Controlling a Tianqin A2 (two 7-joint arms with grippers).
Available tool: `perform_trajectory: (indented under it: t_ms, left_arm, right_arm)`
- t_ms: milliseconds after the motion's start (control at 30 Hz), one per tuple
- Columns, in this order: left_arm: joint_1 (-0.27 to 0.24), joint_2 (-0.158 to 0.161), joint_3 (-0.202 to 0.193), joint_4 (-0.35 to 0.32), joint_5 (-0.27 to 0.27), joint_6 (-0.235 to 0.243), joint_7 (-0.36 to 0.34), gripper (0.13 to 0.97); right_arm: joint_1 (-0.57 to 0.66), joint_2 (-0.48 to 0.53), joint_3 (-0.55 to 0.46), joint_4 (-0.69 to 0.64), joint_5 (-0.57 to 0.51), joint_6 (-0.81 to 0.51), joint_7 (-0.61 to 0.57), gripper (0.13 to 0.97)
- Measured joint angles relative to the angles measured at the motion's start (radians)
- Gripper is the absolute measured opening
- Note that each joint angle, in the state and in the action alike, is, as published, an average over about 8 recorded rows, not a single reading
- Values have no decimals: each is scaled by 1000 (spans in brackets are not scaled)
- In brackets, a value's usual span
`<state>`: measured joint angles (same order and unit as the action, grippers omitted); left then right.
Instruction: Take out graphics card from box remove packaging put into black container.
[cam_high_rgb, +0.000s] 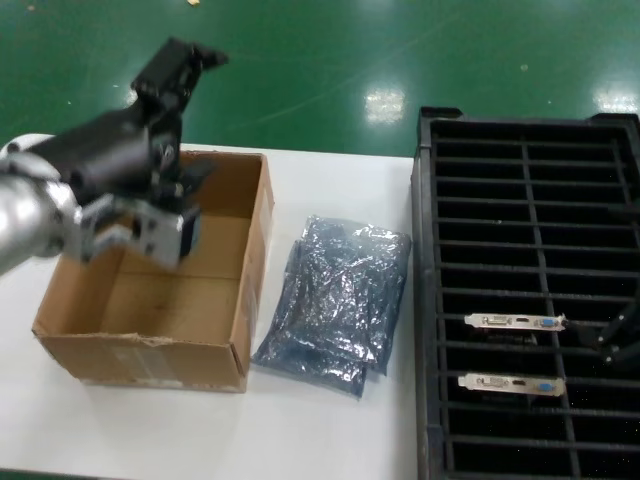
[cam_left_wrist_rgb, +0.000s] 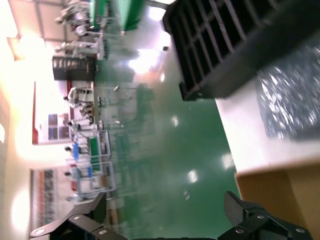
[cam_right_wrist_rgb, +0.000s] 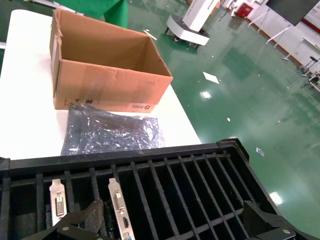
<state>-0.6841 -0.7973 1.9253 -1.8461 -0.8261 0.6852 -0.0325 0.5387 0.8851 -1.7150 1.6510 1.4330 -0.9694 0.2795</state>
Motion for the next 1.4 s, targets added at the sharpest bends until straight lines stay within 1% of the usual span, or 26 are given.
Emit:
perform_trajectory:
  t_ms: [100, 133, 200, 300, 400, 533, 800, 1400]
  left_arm:
    - [63, -16, -24, -46, 45, -17, 55, 813]
    - [77, -18, -30, -54, 50, -21, 64, 813]
    - [98, -17, -39, -61, 50, -28, 74, 841]
    - [112, -6, -45, -54, 27, -43, 72, 882]
    - [126, 11, -52, -42, -7, -63, 67, 922]
    - [154, 36, -65, -26, -57, -94, 65, 922]
    - [217, 91, -96, 6, -166, -165, 61, 965]
    - [361, 216, -167, 80, -415, -325, 52, 966]
  right_arm:
    - [-1, -1, 0, 0, 1, 2, -1, 966]
    - [-3, -3, 0, 0, 2, 4, -1, 966]
    - [-7, -8, 1, -1, 5, 13, -4, 966]
    - [-19, -20, 4, -2, 13, 34, -10, 966]
    - [-35, -38, 8, -3, 24, 64, -18, 966]
    - [-61, -66, 13, -6, 41, 110, -32, 966]
    - [-118, -128, 25, -11, 80, 212, -61, 966]
    - [-248, -269, 53, -23, 169, 445, -128, 966]
